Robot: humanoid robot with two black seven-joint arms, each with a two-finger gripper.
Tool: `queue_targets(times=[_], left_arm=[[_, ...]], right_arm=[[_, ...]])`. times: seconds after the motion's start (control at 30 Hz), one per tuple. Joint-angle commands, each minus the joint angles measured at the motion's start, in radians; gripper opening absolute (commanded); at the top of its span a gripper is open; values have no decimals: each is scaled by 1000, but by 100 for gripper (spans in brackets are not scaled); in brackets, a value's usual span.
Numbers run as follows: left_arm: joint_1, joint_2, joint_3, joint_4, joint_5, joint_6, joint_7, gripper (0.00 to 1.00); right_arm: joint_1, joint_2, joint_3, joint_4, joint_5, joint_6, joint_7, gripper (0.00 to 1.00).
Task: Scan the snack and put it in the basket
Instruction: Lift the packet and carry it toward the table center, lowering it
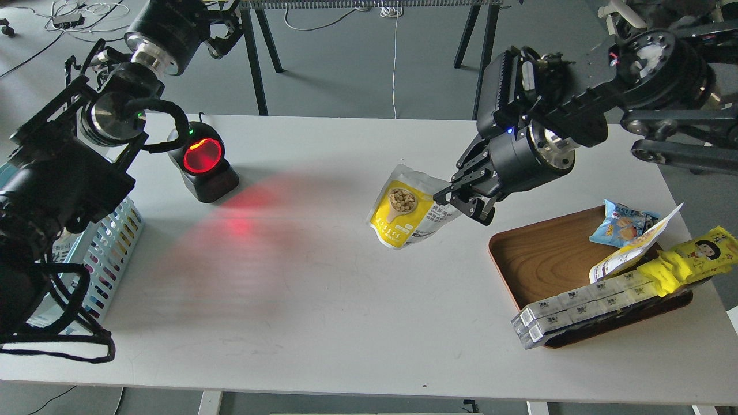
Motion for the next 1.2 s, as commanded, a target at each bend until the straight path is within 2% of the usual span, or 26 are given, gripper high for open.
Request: queue_targets(times=[0.0, 0.23, 0.57, 1.17], left_arm=[[-5, 4, 0, 1, 0, 0, 0, 100], [4, 3, 2, 1, 2, 0, 0, 100], [3, 6, 0, 1, 2, 0, -2, 100], [6, 4, -3, 1, 2, 0, -2, 100]], right_arm=[[-26, 46, 0, -17, 35, -21, 0, 0], [-83, 170, -2, -112, 33, -110, 0, 0], [-126, 340, -2, -255, 33, -116, 0, 0], [-153, 376, -7, -295, 19, -114, 0, 1]])
